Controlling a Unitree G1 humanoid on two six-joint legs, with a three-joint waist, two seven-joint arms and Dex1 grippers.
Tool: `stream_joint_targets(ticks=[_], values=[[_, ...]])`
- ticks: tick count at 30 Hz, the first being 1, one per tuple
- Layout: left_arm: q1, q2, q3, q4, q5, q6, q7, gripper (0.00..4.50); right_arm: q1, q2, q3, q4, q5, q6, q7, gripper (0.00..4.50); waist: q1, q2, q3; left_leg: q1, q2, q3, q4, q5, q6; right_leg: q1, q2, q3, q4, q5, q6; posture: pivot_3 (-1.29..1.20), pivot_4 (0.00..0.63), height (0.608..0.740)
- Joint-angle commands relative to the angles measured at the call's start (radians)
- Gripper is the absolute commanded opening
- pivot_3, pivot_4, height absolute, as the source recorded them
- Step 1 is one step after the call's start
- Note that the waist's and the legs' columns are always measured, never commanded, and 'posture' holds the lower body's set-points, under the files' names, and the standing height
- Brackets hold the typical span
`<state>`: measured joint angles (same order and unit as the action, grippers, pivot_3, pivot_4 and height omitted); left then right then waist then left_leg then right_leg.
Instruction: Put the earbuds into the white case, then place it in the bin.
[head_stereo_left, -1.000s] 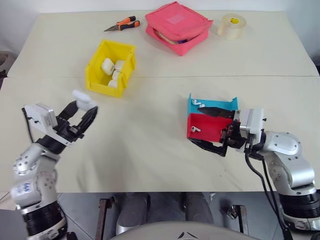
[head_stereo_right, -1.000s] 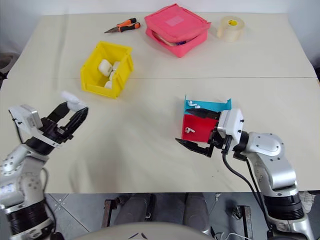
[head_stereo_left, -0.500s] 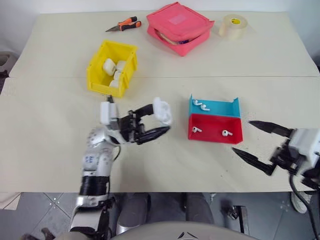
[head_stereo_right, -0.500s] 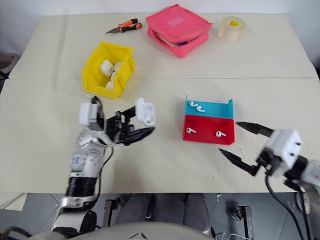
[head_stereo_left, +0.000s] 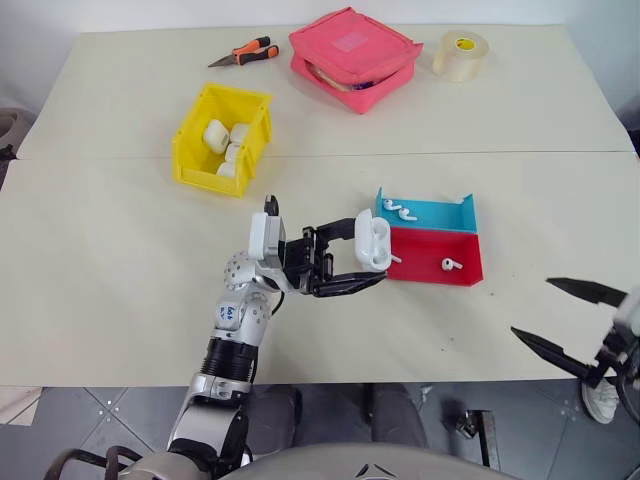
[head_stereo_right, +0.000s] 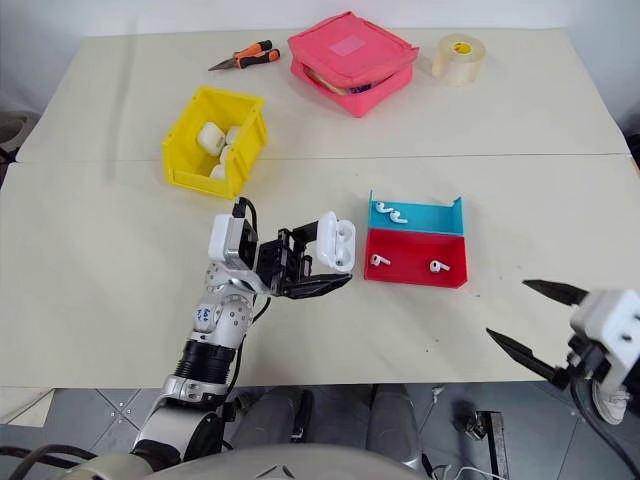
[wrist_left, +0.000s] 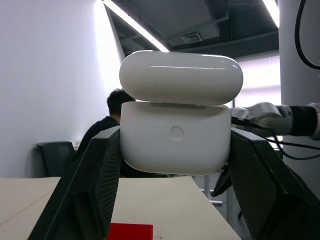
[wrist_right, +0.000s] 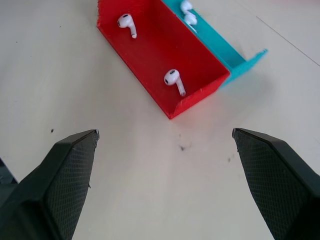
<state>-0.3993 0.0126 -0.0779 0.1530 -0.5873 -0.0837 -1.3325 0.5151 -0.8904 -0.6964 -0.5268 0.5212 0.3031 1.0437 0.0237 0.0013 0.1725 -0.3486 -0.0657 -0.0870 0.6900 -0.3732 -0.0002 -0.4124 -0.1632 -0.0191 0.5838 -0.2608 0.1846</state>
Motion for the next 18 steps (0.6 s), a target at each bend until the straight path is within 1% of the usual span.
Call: stream_joint_targets(ticks=[1, 4, 5, 7, 10, 11, 15, 18], values=[[0.019, 0.014, -0.011, -0.060, -0.015, 0.003, -0.003, 2.78, -0.108, -0.137, 0.076, -0.053, 0.077, 0.210, -0.036, 4.50, 0.003, 0.001, 0.000, 0.000, 0.000, 0.000, 0.000, 0.000, 0.000, 0.000, 0.000, 0.000, 0.000, 0.000, 0.000, 0.00, 0.150, 0.740], [0.030, 0.021, -0.016, -0.072, -0.008, -0.001, 0.009, 2.78, -0.308, -0.288, 0.247, -0.040, 0.085, 0.367, -0.080, 4.50, 0.003, 0.001, 0.000, -0.003, 0.000, -0.005, 0.002, 0.000, 0.000, -0.001, 0.000, -0.002, 0.000, 0.000, -0.001, 0.00, 0.150, 0.740], [0.033, 0.023, -0.019, -0.076, -0.005, -0.003, 0.012, 2.78, -0.390, -0.333, 0.330, -0.029, 0.069, 0.435, -0.105, 4.50, 0.005, 0.002, 0.000, -0.003, 0.000, -0.006, 0.003, 0.000, 0.000, -0.001, 0.000, -0.002, 0.000, 0.000, -0.001, 0.00, 0.150, 0.740], [0.037, 0.026, -0.025, -0.083, -0.003, -0.006, 0.017, 2.78, -0.528, -0.371, 0.475, -0.009, 0.032, 0.501, -0.127, 4.50, 0.011, 0.001, 0.000, -0.005, -0.001, -0.010, 0.004, 0.000, 0.000, -0.001, -0.001, -0.003, -0.001, 0.001, -0.001, 0.00, 0.150, 0.740], [0.040, 0.036, -0.028, -0.091, 0.000, -0.008, 0.021, 2.78, -0.750, -0.357, 0.712, 0.040, -0.090, 0.510, -0.121, 4.50, 0.010, 0.001, 0.000, -0.006, -0.001, -0.012, 0.005, -0.001, 0.001, -0.001, -0.001, -0.004, -0.003, 0.001, -0.001, 0.00, 0.150, 0.740], [0.041, 0.040, -0.028, -0.093, 0.000, -0.008, 0.022, 2.78, -0.804, -0.349, 0.769, 0.056, -0.123, 0.510, -0.113, 4.50, 0.009, 0.001, 0.000, -0.007, -0.002, -0.012, 0.004, -0.001, 0.001, -0.002, -0.001, -0.004, -0.003, 0.002, -0.001, 0.00, 0.150, 0.740], [0.043, 0.046, -0.026, -0.098, 0.003, -0.013, 0.036, 2.78, -0.962, -0.300, 0.926, 0.117, -0.212, 0.534, -0.086, 4.50, 0.004, 0.001, 0.000, -0.007, -0.002, -0.011, 0.004, -0.001, 0.001, -0.002, -0.002, -0.004, -0.005, 0.002, 0.000, 0.00, 0.150, 0.740], [0.046, 0.046, -0.027, -0.105, 0.003, -0.014, 0.049, 2.78, -1.008, -0.300, 0.992, 0.144, -0.273, 0.519, -0.056, 4.50, 0.004, 0.001, 0.000, -0.008, -0.003, -0.012, 0.004, -0.002, 0.002, -0.003, -0.002, -0.004, -0.005, 0.002, 0.000, 0.00, 0.150, 0.740]])
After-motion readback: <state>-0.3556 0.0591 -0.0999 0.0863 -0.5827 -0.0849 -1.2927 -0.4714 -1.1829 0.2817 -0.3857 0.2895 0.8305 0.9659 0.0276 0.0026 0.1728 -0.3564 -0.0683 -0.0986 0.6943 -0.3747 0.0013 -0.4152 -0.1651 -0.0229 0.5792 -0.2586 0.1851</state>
